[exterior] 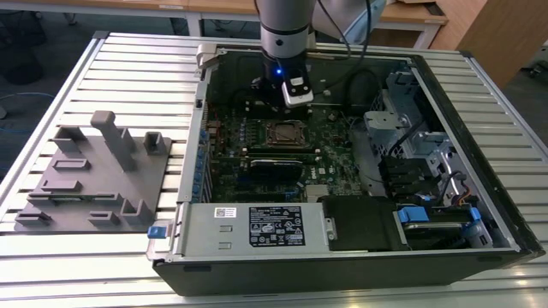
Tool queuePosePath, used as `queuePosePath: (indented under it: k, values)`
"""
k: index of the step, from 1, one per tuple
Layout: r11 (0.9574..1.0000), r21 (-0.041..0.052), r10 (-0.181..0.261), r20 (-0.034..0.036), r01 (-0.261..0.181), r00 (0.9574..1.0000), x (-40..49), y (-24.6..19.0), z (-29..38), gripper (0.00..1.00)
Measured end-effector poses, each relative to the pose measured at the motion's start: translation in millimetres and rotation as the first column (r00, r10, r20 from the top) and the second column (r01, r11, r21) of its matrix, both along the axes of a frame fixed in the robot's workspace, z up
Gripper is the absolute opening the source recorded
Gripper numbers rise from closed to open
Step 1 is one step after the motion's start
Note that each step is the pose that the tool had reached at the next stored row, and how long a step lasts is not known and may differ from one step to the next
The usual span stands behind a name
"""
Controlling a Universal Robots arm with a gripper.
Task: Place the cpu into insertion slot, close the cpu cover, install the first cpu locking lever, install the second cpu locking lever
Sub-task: 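Install the first cpu locking lever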
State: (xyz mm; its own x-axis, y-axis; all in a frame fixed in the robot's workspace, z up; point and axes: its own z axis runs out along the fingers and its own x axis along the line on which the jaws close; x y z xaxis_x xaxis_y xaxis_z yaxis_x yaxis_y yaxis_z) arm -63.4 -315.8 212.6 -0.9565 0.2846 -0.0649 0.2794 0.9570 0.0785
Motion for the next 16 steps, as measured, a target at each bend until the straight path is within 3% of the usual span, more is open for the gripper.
queuePosePath:
  k: [3,7,11,16]
  values:
    - [0.9998,-0.0204,0.001,0.0001,-0.001,1.0000,1.5,-0.3,-0.1,0.10]
    - [0.9993,-0.0364,0.003,-0.0001,-0.003,1.0000,1.9,-4.4,0.0,0.10]
    - [0.9992,-0.0392,0.006,-0.0001,-0.006,1.0000,2.0,-10.1,0.0,0.10]
    - [0.9988,-0.0392,0.031,-0.0001,-0.031,0.9995,2.8,-11.7,-0.6,0.10]
